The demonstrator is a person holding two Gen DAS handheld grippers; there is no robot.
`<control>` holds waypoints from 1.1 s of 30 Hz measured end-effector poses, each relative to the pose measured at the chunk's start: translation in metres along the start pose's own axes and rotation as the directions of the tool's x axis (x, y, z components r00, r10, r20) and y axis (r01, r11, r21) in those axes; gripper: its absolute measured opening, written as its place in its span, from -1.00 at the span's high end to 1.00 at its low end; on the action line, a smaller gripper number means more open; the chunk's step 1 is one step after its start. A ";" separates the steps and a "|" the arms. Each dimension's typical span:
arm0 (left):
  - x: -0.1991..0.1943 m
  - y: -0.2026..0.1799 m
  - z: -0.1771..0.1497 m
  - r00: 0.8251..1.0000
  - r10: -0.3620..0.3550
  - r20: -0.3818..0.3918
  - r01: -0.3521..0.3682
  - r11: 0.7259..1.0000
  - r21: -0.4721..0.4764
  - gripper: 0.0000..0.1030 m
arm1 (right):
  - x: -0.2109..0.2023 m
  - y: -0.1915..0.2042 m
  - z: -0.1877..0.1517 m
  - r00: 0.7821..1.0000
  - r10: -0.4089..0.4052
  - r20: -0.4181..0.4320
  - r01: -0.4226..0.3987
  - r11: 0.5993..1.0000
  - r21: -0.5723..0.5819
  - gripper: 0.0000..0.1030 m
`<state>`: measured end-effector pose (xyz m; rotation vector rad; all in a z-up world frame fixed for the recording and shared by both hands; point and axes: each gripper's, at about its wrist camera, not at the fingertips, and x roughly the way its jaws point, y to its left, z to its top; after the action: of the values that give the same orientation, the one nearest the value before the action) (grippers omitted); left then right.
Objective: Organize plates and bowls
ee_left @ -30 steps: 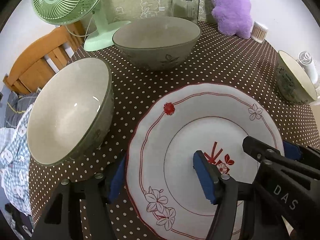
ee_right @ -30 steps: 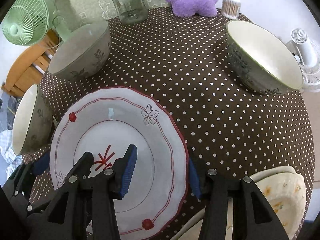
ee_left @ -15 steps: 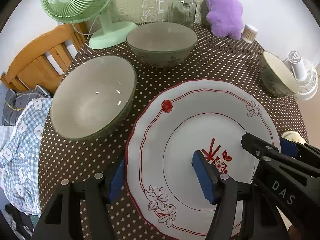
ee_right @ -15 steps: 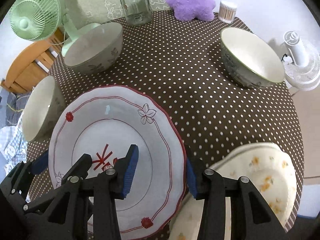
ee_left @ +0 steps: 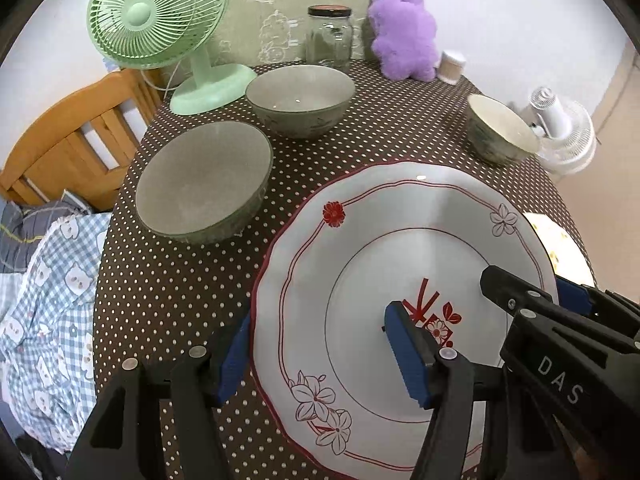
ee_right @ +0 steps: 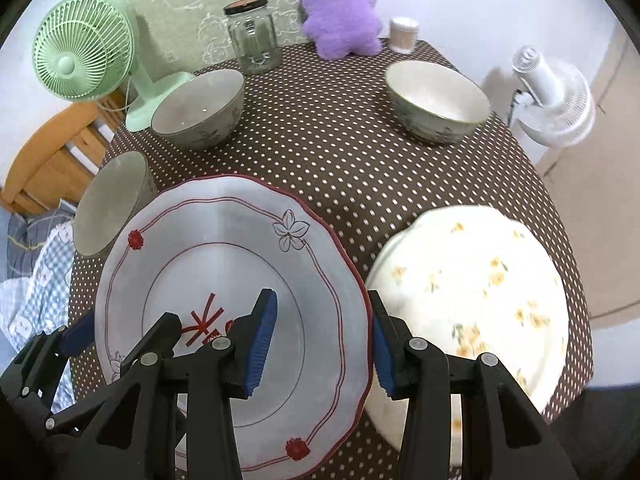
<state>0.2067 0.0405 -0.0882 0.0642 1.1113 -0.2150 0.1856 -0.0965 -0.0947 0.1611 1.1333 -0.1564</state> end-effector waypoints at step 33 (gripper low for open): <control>0.001 -0.121 0.008 1.000 -0.024 -0.001 0.024 0.999 0.027 -0.26 | -0.021 -0.120 0.009 0.999 -0.035 0.012 0.035 0.999 0.009 0.08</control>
<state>0.1894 -0.0794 -0.0792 0.0751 1.1108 -0.2516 0.1602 -0.2150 -0.0778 0.1478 1.1238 -0.1931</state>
